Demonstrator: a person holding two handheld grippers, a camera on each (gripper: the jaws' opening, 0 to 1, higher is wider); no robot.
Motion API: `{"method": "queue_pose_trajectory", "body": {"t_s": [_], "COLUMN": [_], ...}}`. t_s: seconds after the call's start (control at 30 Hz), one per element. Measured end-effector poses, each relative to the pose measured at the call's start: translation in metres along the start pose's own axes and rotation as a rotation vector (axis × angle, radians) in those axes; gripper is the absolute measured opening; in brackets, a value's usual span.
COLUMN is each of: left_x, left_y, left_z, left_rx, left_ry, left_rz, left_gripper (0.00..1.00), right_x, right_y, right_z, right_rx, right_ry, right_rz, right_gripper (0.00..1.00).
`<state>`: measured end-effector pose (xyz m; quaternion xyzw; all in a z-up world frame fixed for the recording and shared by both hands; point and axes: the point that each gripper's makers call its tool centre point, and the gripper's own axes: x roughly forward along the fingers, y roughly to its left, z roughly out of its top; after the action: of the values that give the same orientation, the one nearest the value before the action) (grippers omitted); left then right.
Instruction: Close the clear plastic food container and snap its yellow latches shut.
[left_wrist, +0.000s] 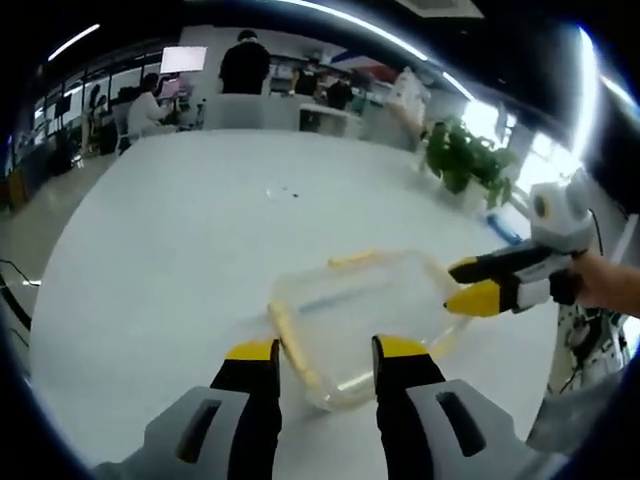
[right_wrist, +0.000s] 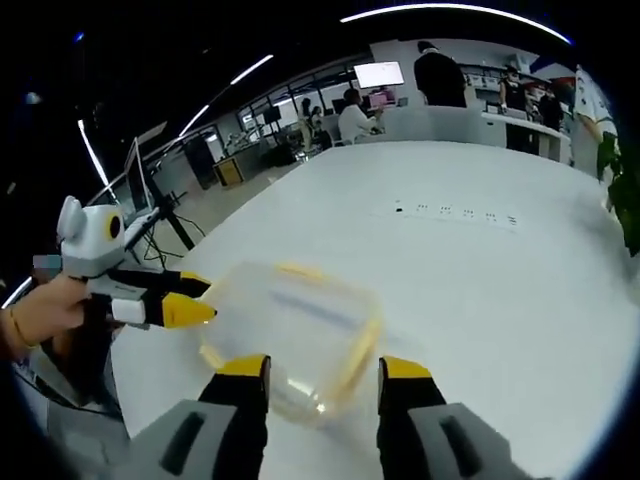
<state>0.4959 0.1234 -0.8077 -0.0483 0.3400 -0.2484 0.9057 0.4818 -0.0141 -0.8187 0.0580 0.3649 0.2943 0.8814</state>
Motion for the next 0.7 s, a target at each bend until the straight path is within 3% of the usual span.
{"method": "queue_pose_trajectory", "body": {"t_s": [0.17, 0.3, 0.37, 0.53, 0.63, 0.7], "left_x": [-0.02, -0.035, -0.042, -0.059, -0.07, -0.077], "left_y": [0.005, 0.003, -0.001, -0.013, -0.016, -0.015], "left_z": [0.005, 0.004, 0.006, 0.001, -0.005, -0.011], "left_rx": [0.0, 0.053, 0.052, 0.074, 0.004, 0.013], "left_ry": [-0.048, -0.077, -0.117, -0.158, -0.181, -0.182], "left_rz": [0.011, 0.018, 0.007, -0.002, -0.022, -0.012], "left_gripper": [0.41, 0.44, 0.46, 0.5, 0.56, 0.58], "right_x": [-0.017, -0.03, -0.037, -0.056, -0.069, -0.077], "right_y": [0.003, 0.004, 0.004, 0.001, 0.003, 0.006], "right_z": [-0.015, -0.028, -0.031, -0.021, -0.016, -0.016], "right_rx": [-0.019, -0.025, -0.026, 0.003, 0.016, 0.018], "right_ry": [0.001, 0.008, 0.006, -0.091, -0.125, -0.134], "right_rz": [-0.018, -0.028, -0.034, -0.078, -0.079, -0.077], "right_gripper": [0.48, 0.48, 0.48, 0.49, 0.5, 0.5]}}
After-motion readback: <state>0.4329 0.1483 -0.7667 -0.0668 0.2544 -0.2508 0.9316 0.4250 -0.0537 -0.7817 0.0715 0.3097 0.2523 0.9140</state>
